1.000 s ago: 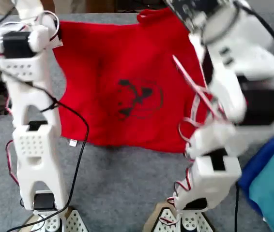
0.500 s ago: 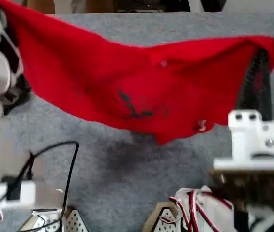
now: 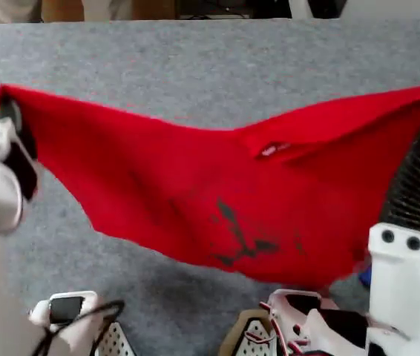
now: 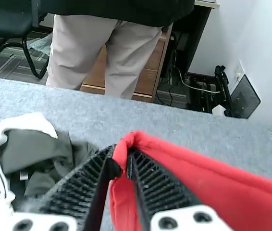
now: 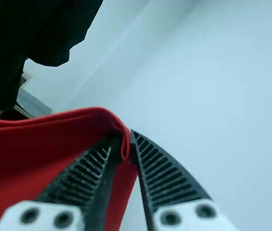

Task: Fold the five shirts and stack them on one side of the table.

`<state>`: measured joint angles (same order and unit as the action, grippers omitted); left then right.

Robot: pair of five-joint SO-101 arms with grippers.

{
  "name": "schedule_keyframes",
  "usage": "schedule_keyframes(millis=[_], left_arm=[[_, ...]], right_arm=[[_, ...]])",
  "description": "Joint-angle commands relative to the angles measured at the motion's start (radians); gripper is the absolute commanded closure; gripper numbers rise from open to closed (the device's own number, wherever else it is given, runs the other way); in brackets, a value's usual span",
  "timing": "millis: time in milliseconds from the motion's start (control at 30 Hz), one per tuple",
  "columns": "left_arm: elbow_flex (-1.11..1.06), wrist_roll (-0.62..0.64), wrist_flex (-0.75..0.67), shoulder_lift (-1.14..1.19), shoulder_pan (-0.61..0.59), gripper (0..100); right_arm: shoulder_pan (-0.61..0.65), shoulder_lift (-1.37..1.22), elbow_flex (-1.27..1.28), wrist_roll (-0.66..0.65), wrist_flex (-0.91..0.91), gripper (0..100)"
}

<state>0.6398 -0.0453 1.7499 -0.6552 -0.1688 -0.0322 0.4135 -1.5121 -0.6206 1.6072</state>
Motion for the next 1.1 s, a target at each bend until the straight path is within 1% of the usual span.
schedule_keyframes(millis=[0,200,267,333,400,467,567,633,700,800,867,967,1067], left_arm=[[-0.137,-0.011,0.009,-0.131,-0.003,98],[-0.371,-0.012,0.005,-0.329,-0.003,98],[-0.465,-0.012,-0.037,-0.352,-0.003,98],[-0.569,-0.008,-0.123,-0.360,-0.003,98],[-0.689,-0.005,-0.247,-0.355,-0.003,98],[-0.816,-0.002,-0.404,-0.341,-0.003,98],[-1.002,0.049,-0.694,-0.297,-0.003,98],[-1.108,0.052,-0.899,-0.248,-0.005,98],[-1.185,0.052,-1.102,-0.183,-0.020,98],[-1.241,0.054,-1.395,-0.051,-0.026,98],[-1.249,0.054,-1.554,0.068,-0.031,98],[-1.191,0.054,-1.708,0.274,-0.040,98],[-1.046,0.054,-1.735,0.473,-0.044,98]], right_arm=[[-0.021,0.010,0.010,0.005,-0.023,99.3],[-0.021,-0.010,0.042,0.005,0.040,99.3],[-0.021,-0.035,0.097,0.005,0.041,99.3],[-0.019,-0.067,0.168,0.009,0.037,99.3],[-0.019,-0.113,0.243,0.011,0.015,99.3],[-0.019,-0.163,0.317,0.012,-0.034,99.4],[-0.019,-0.248,0.429,0.015,-0.121,99.4],[-0.019,-0.308,0.495,0.057,-0.190,99.4],[-0.019,-0.369,0.559,0.107,-0.285,99.4],[-0.019,-0.473,0.645,0.144,-0.454,99.4],[-0.019,-0.547,0.691,0.164,-0.574,99.4],[-0.008,-0.654,0.728,0.183,-0.723,99.4],[0.010,-0.742,0.727,0.183,-0.799,99.4]])
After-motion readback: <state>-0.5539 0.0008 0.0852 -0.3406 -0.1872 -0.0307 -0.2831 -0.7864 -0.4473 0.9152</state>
